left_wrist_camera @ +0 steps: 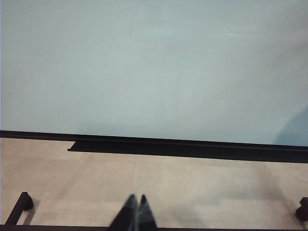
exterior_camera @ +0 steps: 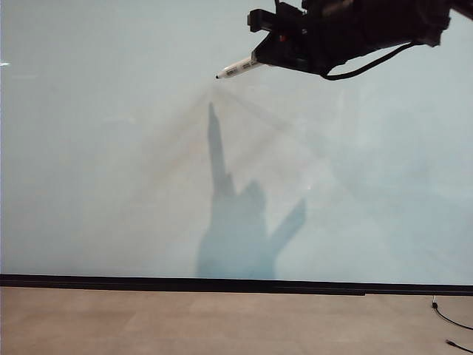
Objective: Pick up the pen on the shelf to the right of the whiteboard and write the letter Z.
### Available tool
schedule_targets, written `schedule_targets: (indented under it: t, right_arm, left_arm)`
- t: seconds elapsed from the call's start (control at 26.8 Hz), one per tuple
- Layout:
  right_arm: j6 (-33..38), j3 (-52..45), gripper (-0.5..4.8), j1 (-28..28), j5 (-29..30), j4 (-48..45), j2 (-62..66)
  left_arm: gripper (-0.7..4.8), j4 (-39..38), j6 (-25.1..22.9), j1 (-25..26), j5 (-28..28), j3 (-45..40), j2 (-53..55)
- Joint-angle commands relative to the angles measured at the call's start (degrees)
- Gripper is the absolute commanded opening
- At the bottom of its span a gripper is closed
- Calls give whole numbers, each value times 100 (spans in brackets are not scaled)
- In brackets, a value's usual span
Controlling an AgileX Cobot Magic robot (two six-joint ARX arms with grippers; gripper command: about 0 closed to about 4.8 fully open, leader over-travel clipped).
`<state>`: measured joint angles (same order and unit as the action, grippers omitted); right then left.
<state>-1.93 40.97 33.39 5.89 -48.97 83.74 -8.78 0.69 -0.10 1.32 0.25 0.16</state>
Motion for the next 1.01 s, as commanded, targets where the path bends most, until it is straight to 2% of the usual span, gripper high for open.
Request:
schedule_targets:
  t: [0.04,0.26,0.6,1.01]
  right_arm:
    - [61,140,-5,33,26,-122,35]
    - [85,146,-5,37,24,-511,33]
    - [192,691,-5,35,68,-131,260]
    - [192,710,-5,7,11,74,273]
  left_arm:
    - [-4,66,-24,0,17,13,2]
    - [-5,66,-24,0,15,13,2]
    - [-4,66,-24,0,15,13,2]
    - [-4,63,-24,0,15,13,2]
